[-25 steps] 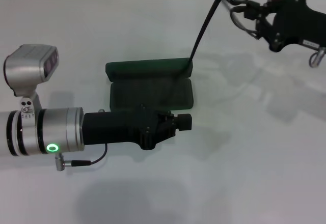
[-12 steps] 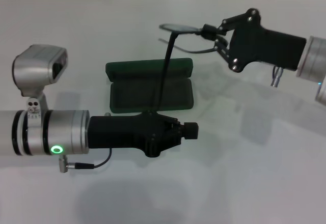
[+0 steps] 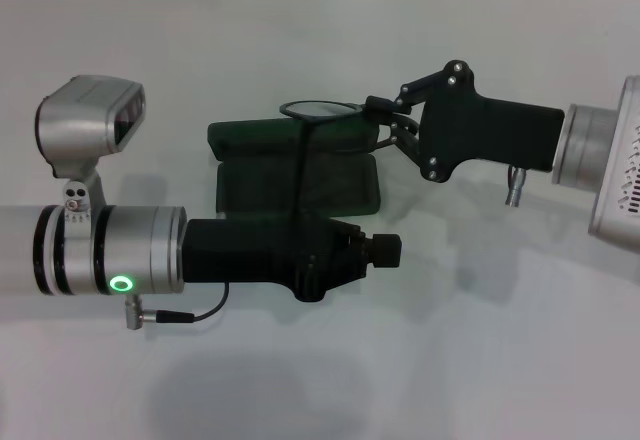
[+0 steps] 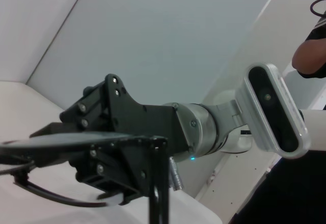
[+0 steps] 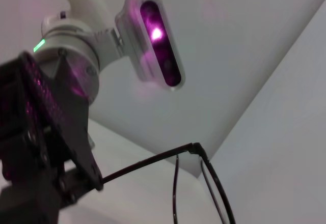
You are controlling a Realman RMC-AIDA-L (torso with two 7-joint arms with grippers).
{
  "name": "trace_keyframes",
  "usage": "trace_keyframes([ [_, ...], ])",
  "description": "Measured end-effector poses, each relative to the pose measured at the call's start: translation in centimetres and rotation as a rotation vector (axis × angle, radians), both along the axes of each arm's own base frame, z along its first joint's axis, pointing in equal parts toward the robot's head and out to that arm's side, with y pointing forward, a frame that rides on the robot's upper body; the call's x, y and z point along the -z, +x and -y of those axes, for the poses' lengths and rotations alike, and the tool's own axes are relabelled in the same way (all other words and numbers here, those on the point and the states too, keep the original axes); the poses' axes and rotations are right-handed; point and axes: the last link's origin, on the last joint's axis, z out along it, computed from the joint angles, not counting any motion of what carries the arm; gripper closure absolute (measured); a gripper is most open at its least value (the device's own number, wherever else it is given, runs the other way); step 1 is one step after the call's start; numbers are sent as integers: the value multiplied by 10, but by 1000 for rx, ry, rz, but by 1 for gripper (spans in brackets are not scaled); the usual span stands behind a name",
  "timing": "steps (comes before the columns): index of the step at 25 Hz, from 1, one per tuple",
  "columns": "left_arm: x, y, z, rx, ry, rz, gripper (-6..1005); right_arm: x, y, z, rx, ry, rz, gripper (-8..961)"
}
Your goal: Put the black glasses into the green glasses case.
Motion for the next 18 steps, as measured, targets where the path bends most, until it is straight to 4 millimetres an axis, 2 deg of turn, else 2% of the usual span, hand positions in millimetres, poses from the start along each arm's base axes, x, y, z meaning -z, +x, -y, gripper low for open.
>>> trace_keyframes([
  [7, 0, 1, -2, 4, 7, -1, 1000, 1, -1, 5, 0, -22, -26, 872],
  [13, 0, 1, -1, 5, 5, 2, 1000, -1, 11, -5, 74, 30, -3, 870],
  [18, -1, 1, -2, 0, 13, 9, 1000, -3, 14, -2, 81, 26, -17, 869],
])
